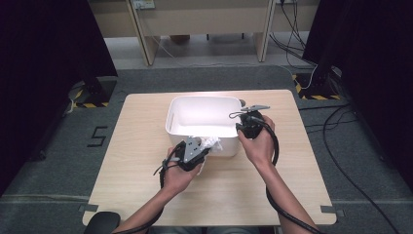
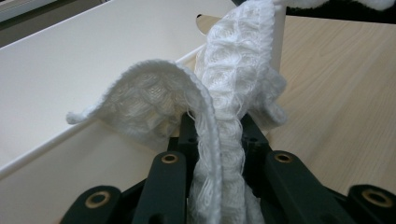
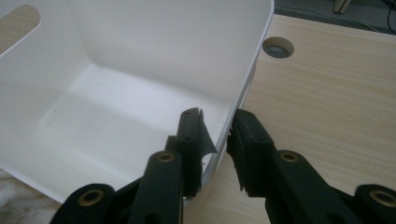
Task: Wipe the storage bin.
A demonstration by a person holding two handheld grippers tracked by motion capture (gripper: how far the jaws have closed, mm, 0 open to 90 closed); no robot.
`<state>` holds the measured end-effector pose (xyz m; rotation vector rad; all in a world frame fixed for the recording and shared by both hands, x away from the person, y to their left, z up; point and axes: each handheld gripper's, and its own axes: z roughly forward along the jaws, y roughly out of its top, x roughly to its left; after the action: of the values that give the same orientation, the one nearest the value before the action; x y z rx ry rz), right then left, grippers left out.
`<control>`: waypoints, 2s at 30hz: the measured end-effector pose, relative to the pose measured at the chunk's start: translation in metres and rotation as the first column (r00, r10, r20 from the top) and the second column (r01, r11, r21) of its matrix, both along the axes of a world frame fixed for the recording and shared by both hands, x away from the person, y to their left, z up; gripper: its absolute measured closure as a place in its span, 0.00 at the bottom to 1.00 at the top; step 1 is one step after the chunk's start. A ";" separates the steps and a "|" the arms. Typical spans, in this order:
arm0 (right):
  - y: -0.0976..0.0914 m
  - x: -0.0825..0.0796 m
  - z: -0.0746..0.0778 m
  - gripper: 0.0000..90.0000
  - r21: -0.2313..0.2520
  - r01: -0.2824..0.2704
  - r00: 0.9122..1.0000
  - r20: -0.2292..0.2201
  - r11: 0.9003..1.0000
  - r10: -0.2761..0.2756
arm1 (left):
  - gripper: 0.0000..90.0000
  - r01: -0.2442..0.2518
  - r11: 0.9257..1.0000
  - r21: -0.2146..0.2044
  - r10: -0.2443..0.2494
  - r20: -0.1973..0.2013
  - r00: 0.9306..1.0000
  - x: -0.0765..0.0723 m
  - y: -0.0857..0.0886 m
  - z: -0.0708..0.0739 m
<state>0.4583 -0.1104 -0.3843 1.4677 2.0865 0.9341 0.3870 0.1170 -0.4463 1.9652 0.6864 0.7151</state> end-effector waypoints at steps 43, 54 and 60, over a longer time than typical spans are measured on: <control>0.000 0.000 0.000 0.82 -0.006 -0.007 1.000 0.008 1.000 0.007 | 0.84 0.004 0.997 0.075 0.000 -0.057 0.998 0.005 -0.007 -0.036; 0.001 0.000 0.000 0.82 -0.007 -0.007 1.000 0.009 1.000 0.007 | 0.84 0.007 0.996 0.088 0.000 -0.075 0.997 0.008 -0.010 -0.044; 0.001 0.000 0.000 0.82 -0.005 -0.008 1.000 0.011 1.000 0.008 | 0.84 0.010 0.995 0.104 -0.001 -0.090 0.996 0.009 -0.010 -0.049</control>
<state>0.4580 -0.1099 -0.3848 1.4499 2.0871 0.9376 0.3964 0.1065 -0.4955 2.1043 0.7096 0.6746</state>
